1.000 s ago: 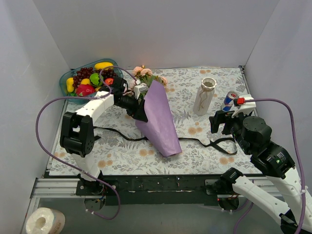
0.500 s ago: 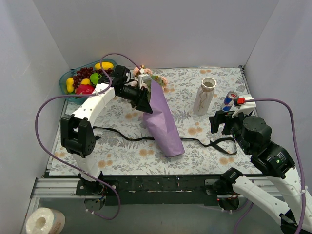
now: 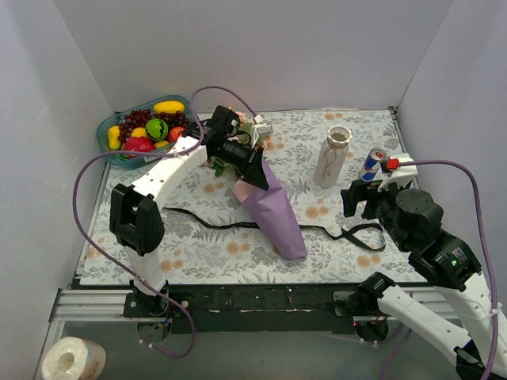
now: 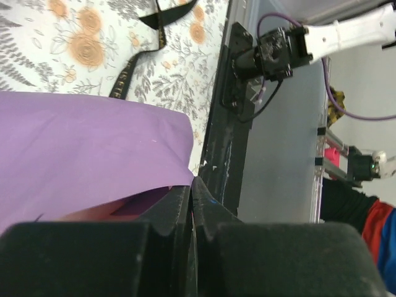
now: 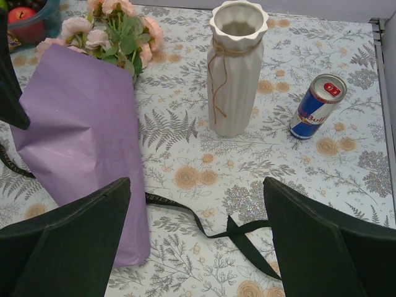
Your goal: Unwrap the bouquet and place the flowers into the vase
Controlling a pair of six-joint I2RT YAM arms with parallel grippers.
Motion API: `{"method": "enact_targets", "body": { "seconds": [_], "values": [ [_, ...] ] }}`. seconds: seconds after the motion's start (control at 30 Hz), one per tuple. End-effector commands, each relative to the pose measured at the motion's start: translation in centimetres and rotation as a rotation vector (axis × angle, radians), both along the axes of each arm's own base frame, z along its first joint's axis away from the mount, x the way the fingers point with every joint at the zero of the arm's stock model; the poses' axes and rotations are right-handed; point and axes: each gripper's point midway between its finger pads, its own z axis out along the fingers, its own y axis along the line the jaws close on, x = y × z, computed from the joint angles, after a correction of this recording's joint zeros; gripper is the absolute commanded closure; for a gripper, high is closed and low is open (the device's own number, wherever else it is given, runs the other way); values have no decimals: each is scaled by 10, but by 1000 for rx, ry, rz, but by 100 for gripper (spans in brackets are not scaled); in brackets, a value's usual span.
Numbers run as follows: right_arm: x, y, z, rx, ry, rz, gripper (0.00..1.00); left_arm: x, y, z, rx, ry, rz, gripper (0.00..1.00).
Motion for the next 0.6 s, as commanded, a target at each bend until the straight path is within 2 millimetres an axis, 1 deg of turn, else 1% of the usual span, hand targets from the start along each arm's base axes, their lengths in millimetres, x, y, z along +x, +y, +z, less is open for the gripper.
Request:
{"method": "enact_targets", "body": {
  "seconds": [0.0,0.03,0.1,0.13,0.2,0.27,0.37,0.4,0.43,0.47,0.5,0.53,0.57],
  "values": [
    [0,-2,23,43,-51,-12,4,25,-10,32,-24,-89,63,100],
    [0,-2,26,49,-58,-12,4,30,-12,47,-41,-120,73,100],
    [1,-1,27,47,-57,-9,4,37,-16,58,-44,-129,101,100],
    [1,0,29,48,-61,-7,4,40,-20,71,-60,-158,108,99],
    [2,0,31,51,-63,-7,4,47,-26,74,-51,-150,140,100],
    [2,1,33,55,-67,-6,4,50,-31,82,-59,-156,157,100],
    [2,1,35,55,-69,-4,4,55,-36,78,-40,-132,184,100],
    [2,1,35,56,-68,-4,5,54,-37,76,-35,-130,180,100],
    [2,2,34,54,-66,-1,4,54,-37,73,-30,-150,164,97],
    [2,1,35,54,-67,-4,4,51,-34,67,-5,-135,155,47],
    [1,1,36,54,-67,-2,4,49,-34,68,1,-138,146,11],
    [1,0,35,52,-65,-2,4,49,-33,63,7,-152,118,2],
    [1,0,36,55,-66,-3,4,44,-29,60,33,-134,113,2]
  ]
}}
